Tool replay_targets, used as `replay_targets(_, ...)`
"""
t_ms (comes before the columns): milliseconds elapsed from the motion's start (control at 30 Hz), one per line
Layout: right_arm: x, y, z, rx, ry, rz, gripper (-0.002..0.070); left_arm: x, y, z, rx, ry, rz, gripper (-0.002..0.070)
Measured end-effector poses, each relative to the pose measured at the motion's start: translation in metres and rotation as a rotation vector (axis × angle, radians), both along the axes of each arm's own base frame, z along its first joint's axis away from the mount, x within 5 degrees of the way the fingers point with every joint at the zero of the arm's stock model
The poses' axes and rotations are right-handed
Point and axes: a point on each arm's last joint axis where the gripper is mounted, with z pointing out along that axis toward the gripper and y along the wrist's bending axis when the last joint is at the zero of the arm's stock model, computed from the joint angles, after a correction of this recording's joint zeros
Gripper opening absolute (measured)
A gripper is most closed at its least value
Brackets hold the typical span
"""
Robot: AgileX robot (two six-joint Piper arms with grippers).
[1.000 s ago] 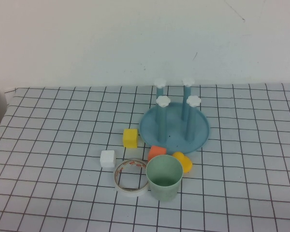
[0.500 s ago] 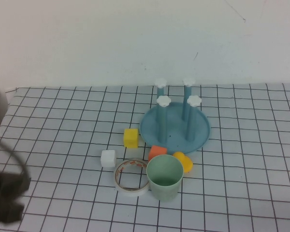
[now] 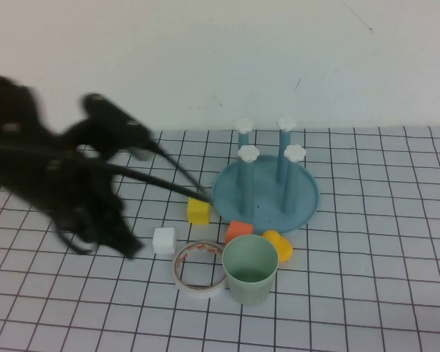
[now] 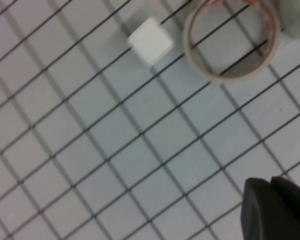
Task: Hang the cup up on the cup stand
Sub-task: Pick up the cup from the table
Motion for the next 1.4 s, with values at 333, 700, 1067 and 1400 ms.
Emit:
replay_targets(333, 0.000, 0.000, 0.000, -0.014, -0.004, 0.003, 0.0000, 0.034, -0.093, -0.029, 0.067, 0.037, -0.142, 0.0004)
replay_targets(700, 0.000, 0.001, 0.000, -0.017, 0.001, 0.010, 0.0000, 0.070, -0.134, -0.074, 0.037, 0.157, -0.053, 0.0531)
replay_targets(1067, 0.000, 0.001, 0.000, -0.021, 0.000, 0.011, 0.0000, 0.088, -0.146, -0.130, 0.079, 0.236, 0.030, 0.0414)
replay_targets(1400, 0.000, 0.001, -0.001, -0.021, 0.003, 0.015, 0.0000, 0.094, -0.150, -0.136, 0.055, 0.207, 0.042, 0.0022)
